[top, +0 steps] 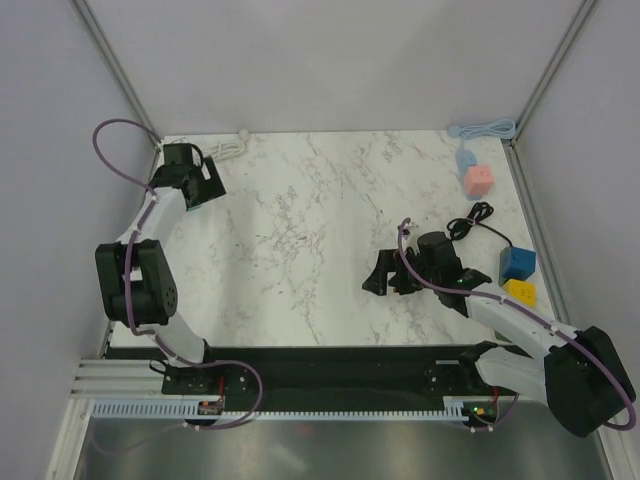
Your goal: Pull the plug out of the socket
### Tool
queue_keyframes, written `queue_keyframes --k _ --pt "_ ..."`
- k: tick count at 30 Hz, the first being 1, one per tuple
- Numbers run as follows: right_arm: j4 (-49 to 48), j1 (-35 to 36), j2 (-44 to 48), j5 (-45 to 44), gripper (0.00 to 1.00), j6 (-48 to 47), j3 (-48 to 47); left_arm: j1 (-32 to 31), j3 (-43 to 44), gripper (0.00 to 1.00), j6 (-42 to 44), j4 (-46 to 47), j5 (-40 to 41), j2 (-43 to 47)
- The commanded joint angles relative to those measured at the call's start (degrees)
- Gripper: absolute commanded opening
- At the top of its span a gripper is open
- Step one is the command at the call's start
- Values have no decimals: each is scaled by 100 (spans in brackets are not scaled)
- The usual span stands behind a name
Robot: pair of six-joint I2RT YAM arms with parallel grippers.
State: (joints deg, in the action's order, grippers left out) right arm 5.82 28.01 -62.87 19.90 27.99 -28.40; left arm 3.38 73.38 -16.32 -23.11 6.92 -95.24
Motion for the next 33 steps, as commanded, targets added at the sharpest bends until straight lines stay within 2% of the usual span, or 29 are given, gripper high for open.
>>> queue_keyframes --k 1,4,12,16,25,30,31,33 --pt "-91 11 134 233 98 -127 -69 496 343 100 753 61 -23 -336" --pt "6 12 249 330 98 -127 -77 707 439 100 779 123 -252 -697" --pt "419 12 355 392 98 -206 -358 831 1256 98 1218 193 -85 -1944" --pt "717 12 319 374 98 -303 -613 945 1660 93 1245 202 -340 -2471" --pt "815 12 284 172 98 -119 -798 946 2232 83 1306 167 -481 -2868" --pt "867 11 407 198 98 49 -789 946 2391 70 1219 79 -542 -3000" --pt "894 20 442 172 98 66 -790 946 2426 62 1192 35 -516 -3018" --pt "946 12 565 84 98 128 -790 937 2487 52 1201 -70 -516 -3062"
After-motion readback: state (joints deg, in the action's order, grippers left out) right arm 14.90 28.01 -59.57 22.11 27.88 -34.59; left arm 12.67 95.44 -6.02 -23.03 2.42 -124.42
